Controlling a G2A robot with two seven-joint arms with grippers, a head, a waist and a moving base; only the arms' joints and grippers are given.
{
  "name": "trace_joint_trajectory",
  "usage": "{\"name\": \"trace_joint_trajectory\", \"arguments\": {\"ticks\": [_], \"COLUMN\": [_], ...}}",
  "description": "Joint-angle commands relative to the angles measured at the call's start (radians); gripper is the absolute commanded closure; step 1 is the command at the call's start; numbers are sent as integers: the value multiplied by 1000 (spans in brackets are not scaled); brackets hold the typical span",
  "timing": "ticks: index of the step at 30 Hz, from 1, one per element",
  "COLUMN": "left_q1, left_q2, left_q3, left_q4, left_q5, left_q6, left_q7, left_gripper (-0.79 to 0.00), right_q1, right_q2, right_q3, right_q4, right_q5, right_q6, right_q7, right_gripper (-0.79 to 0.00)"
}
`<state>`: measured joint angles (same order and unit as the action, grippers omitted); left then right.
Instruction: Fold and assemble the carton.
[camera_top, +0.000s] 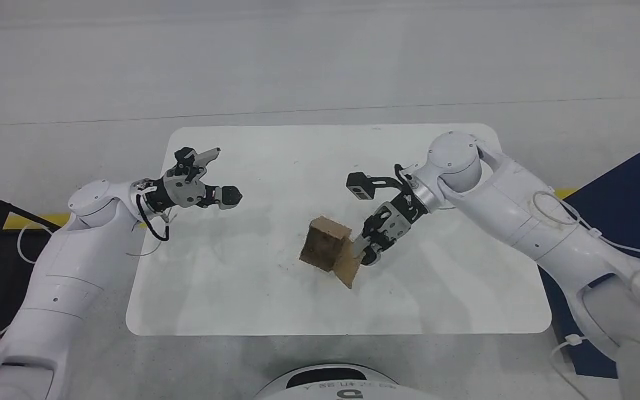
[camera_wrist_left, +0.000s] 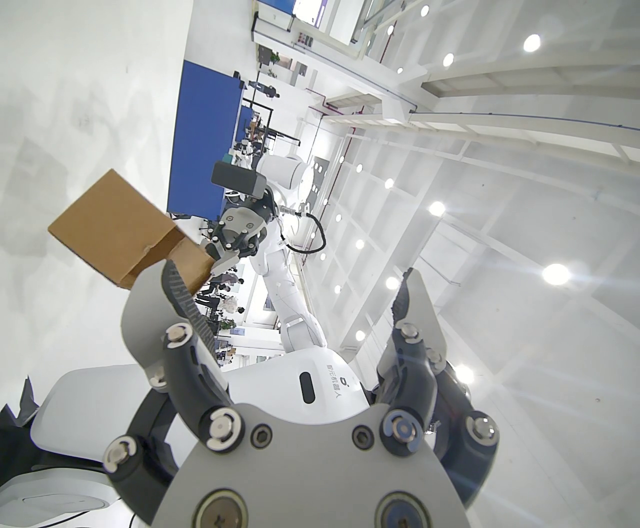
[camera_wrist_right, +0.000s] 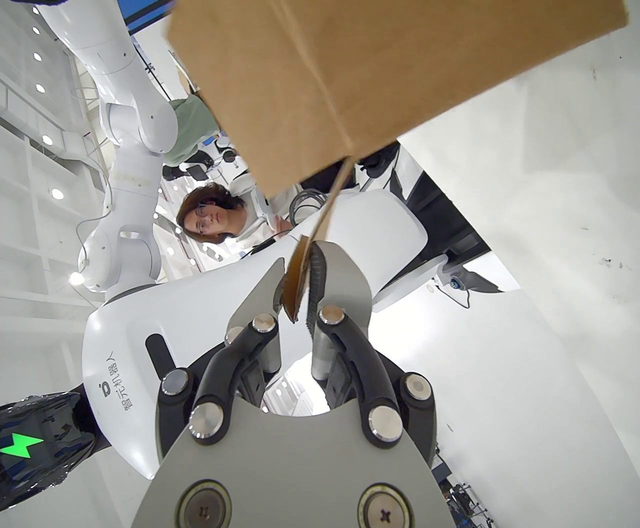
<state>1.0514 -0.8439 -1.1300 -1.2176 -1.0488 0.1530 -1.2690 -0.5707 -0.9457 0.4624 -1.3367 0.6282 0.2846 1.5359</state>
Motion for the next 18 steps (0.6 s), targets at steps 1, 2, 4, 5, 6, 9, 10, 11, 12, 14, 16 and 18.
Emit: {"name": "trace_joint_trajectory", "arguments": {"ticks": [1,2,4,5,6,9,10,11,12,14,16,18], "left_q1": [0,0,0,0,0,0,0,0,0,0,0,0], "left_q2": [0,0,0,0,0,0,0,0,0,0,0,0], "left_q3": [0,0,0,0,0,0,0,0,0,0,0,0], "left_q4": [0,0,0,0,0,0,0,0,0,0,0,0], "left_q5": [0,0,0,0,0,0,0,0,0,0,0,0], "left_q6": [0,0,0,0,0,0,0,0,0,0,0,0], "left_q7": [0,0,0,0,0,0,0,0,0,0,0,0], "left_gripper": [-785,-785,-785,-785,-785,-785,-785,-785,-785,-785,-785,-785], "right_q1": [0,0,0,-8,-18,-25,-24,-25,-27,-28,-28,-36], "right_q2": [0,0,0,0,1,8,11,15,17,27,35,42], "right_q3": [0,0,0,1,6,36,47,61,69,97,115,125], "right_q4": [0,0,0,2,8,57,66,73,79,88,90,51], "right_q5": [0,0,0,2,6,29,30,39,44,41,8,-18], "right_q6": [0,0,0,-4,-13,-39,-49,-65,-72,-74,-48,-44], "right_q7": [0,0,0,-15,-26,-9,-7,-1,0,-8,-57,-67], "right_gripper": [-785,-785,-785,-785,-785,-785,-785,-785,-785,-785,-785,-785]}}
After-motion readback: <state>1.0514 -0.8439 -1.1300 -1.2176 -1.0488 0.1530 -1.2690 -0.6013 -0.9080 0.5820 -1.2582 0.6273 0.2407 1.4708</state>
